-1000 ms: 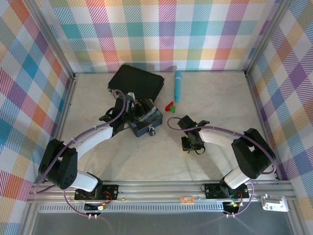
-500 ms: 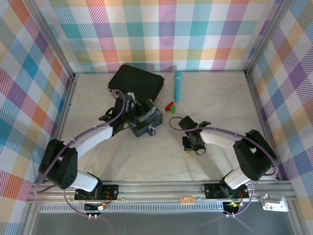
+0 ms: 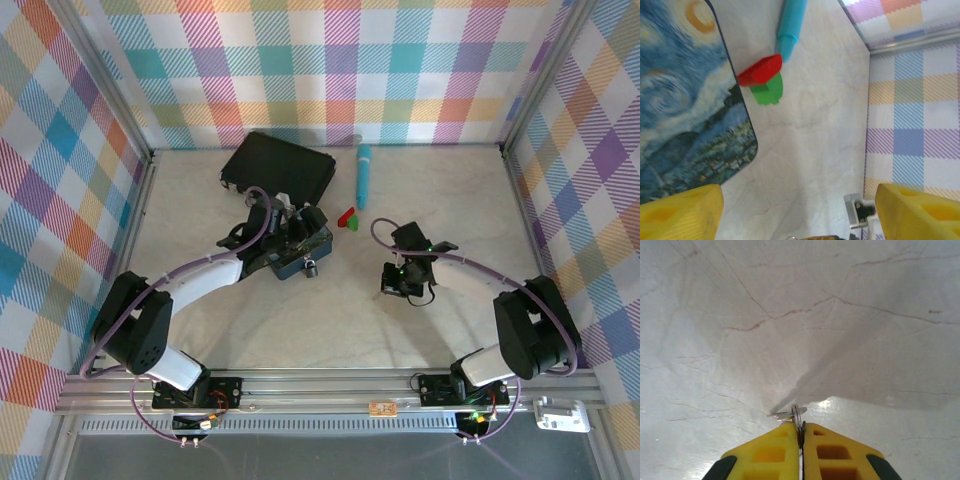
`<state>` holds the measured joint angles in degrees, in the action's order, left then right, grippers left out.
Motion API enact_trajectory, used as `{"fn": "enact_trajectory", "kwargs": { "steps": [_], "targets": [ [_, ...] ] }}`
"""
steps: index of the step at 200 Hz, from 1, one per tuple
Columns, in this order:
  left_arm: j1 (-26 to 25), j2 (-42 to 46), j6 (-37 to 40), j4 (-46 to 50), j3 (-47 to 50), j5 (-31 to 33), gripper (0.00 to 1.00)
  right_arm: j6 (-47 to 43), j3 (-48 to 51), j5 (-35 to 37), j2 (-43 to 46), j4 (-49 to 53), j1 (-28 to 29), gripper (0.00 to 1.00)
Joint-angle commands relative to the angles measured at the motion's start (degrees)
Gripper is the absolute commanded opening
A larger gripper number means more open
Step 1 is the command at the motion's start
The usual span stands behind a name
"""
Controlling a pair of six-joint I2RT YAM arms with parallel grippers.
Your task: Unlock a padlock with a key
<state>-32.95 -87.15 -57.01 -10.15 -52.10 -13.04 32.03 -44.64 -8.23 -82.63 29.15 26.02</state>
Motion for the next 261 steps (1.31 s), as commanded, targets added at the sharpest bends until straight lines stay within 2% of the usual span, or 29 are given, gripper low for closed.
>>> {"fn": "enact_trajectory", "kwargs": {
  "steps": [1,34,73,119,170,232,261],
  "targets": [
    [-2.2,-2.3,-2.2,-3.9,-0.4,-1.2,0.79,-1.5,-1.2,-4.2,1.6,-0.8,-1.6,0.00],
    [-4.8,-6.1,-6.0,-9.6,-0.8,-1.9,0.77,-1.5,-0.8,-7.1,4.6,-3.3,-4.4,0.00],
    [-7.0,-8.5,-6.8,-11.6,-3.6,-1.5,0.75,-0.9,-3.0,-10.3,8.9,-4.3,-7.5,0.00],
    [-9.3,-12.3,-8.3,-14.5,-6.1,-3.0,0.66,2.1,-5.1,-13.3,12.0,-8.5,-9.2,0.00],
    [-10.2,-16.0,-19.3,-15.5,-9.9,-1.7,0.71,-1.4,-8.9,-18.3,11.2,-10.5,-9.6,0.00],
    [-10.4,-20.8,-37.1,-23.1,-10.6,-5.2,0.67,-6.8,-9.4,-22.1,9.6,-12.3,-9.7,0.00],
    [-10.7,-20.7,-39.8,-24.6,-9.9,-5.3,0.66,-7.8,-9.2,-23.8,8.8,-13.0,-9.7,0.00]
  ]
}}
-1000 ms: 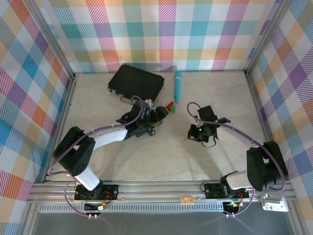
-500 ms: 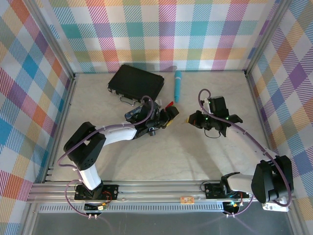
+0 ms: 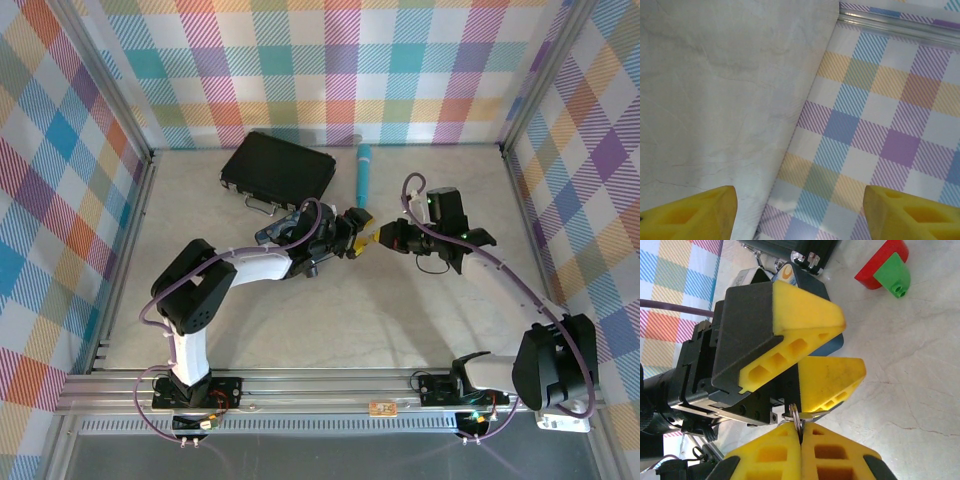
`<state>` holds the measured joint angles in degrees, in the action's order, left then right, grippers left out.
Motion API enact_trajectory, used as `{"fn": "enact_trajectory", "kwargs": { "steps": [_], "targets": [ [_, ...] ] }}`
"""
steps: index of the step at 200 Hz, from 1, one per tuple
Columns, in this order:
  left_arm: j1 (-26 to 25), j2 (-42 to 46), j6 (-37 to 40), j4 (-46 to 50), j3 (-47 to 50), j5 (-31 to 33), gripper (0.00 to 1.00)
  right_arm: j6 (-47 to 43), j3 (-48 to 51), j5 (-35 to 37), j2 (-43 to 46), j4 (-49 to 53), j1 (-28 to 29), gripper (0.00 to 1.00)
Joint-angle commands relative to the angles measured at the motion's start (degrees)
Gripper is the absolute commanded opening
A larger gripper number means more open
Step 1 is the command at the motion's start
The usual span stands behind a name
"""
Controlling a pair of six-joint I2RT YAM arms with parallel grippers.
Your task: Unlock a padlock with a key
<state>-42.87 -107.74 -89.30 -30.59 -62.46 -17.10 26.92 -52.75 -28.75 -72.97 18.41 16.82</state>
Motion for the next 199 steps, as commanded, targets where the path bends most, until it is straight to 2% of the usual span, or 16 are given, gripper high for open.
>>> {"fn": "enact_trajectory", "kwargs": {
  "steps": [1,65,199],
  "targets": [
    [-0.8,-0.1,-7.6,-4.2,0.5,-1.3,0.66,-2.7,-1.1,-3.4,-1.0,-2.4,-0.5,0.00],
    [-1.0,-0.4,-11.0,-6.5,1.0,-2.3,0.60,-3.2,-0.8,-4.1,-2.2,-4.2,-0.4,0.00],
    [-1.4,0.1,-11.8,-6.0,2.3,-2.0,0.62,-4.4,0.1,-7.1,-4.2,-4.0,-0.4,0.00]
  ]
}}
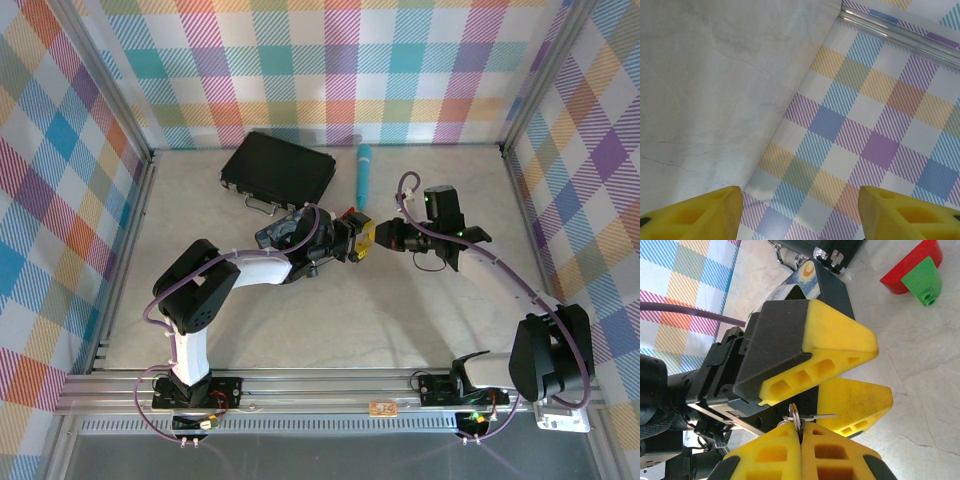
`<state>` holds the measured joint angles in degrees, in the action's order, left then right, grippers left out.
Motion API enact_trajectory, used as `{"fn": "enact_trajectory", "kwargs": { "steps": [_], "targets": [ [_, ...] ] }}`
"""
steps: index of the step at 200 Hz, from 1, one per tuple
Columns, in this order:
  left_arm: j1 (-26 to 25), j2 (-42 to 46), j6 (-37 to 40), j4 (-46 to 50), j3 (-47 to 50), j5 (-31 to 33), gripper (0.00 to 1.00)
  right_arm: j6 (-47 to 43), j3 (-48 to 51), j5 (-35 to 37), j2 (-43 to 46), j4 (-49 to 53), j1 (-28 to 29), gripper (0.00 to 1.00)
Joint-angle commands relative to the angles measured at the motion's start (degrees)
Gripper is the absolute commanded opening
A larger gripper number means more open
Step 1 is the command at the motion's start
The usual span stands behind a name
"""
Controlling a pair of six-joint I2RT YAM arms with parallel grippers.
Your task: Unlock a padlock with a key
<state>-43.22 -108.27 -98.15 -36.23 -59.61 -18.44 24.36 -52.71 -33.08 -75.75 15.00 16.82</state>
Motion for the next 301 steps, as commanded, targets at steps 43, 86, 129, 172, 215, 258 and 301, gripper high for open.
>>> {"fn": "enact_trajectory", "kwargs": {
  "steps": [43,86,129,172,215,258,301],
  "targets": [
    [-1.0,1.8,-2.9,-0.2,0.4,1.1,0.62,-1.6,1.1,-3.6,-1.8,-2.0,-0.4,0.00],
    [-1.0,0.4,-4.3,-2.2,0.0,1.5,0.49,-2.2,0.3,-4.4,-2.0,-0.4,-0.4,0.00],
    [-0.7,0.0,-4.3,-3.7,0.9,1.8,0.08,-2.6,0.9,-4.5,-1.7,0.2,-0.4,0.00],
    [0.1,0.2,-0.7,-2.1,1.2,1.3,0.00,-3.6,0.7,-4.1,-0.8,1.6,-0.5,0.00],
    [1.4,0.4,8.2,0.0,0.1,-1.0,0.00,-5.0,0.4,-3.4,-0.2,3.1,-0.5,0.00],
    [2.3,3.0,18.1,5.0,-1.5,-1.1,0.00,-5.5,1.5,-2.2,0.5,3.4,-0.5,0.06],
    [3.2,7.9,30.1,12.7,-3.1,3.0,0.00,-6.8,2.9,1.3,3.4,5.3,-0.5,0.28]
  ]
}}
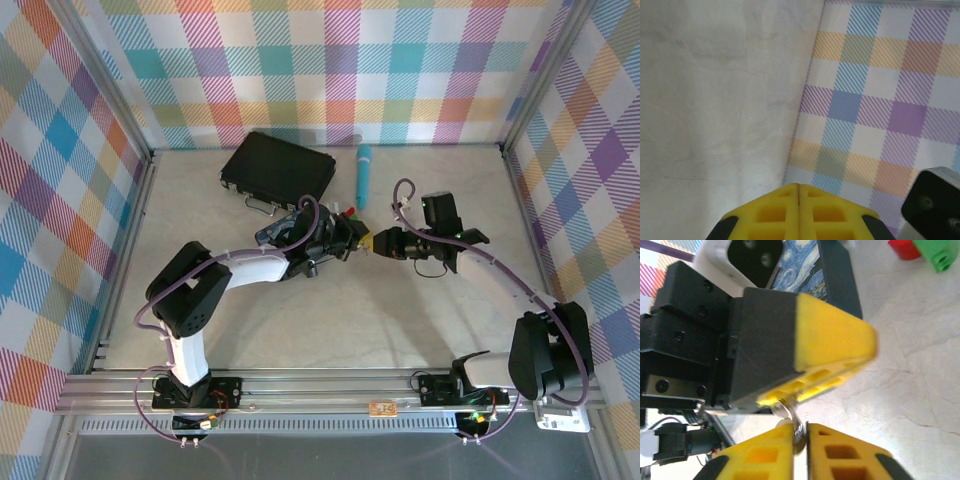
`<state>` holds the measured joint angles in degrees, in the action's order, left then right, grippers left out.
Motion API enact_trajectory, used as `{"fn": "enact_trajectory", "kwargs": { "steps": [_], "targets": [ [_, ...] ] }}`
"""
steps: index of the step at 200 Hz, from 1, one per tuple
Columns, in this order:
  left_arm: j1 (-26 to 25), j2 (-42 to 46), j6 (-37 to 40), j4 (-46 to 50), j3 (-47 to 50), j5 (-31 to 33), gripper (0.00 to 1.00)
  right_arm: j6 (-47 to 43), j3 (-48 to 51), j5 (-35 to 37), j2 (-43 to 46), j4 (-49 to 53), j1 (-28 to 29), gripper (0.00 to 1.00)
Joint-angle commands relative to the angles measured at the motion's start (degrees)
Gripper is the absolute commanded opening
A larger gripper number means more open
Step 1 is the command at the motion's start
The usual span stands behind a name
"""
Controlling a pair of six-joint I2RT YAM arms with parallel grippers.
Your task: Unlock a padlock with a key
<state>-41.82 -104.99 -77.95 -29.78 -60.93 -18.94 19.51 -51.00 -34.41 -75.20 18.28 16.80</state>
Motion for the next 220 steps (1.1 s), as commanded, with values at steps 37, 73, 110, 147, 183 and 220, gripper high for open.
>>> {"fn": "enact_trajectory", "kwargs": {
  "steps": [37,73,110,147,183,220],
  "targets": [
    [1.7,7.4,17.2,9.2,-1.9,5.8,0.00,-1.9,3.9,4.7,7.1,0.4,-0.6,0.45],
    [0.9,9.4,23.9,3.8,-0.2,6.4,0.00,4.9,9.1,-1.2,10.0,-12.8,-0.7,0.51],
    [0.7,9.3,26.1,-5.3,2.5,5.1,0.00,16.6,16.5,-5.1,10.1,-34.2,-0.6,0.51],
    [0.4,8.5,25.0,-10.8,3.7,3.0,0.00,21.0,19.0,-6.6,9.1,-44.9,-0.4,0.40],
    [0.1,9.8,25.4,-11.8,5.3,3.2,0.00,21.5,18.1,-10.5,5.5,-49.4,-0.4,0.34],
    [0.1,10.2,24.4,-13.5,5.7,1.3,0.00,21.8,16.2,-12.9,2.7,-53.2,0.3,0.31]
  ]
}}
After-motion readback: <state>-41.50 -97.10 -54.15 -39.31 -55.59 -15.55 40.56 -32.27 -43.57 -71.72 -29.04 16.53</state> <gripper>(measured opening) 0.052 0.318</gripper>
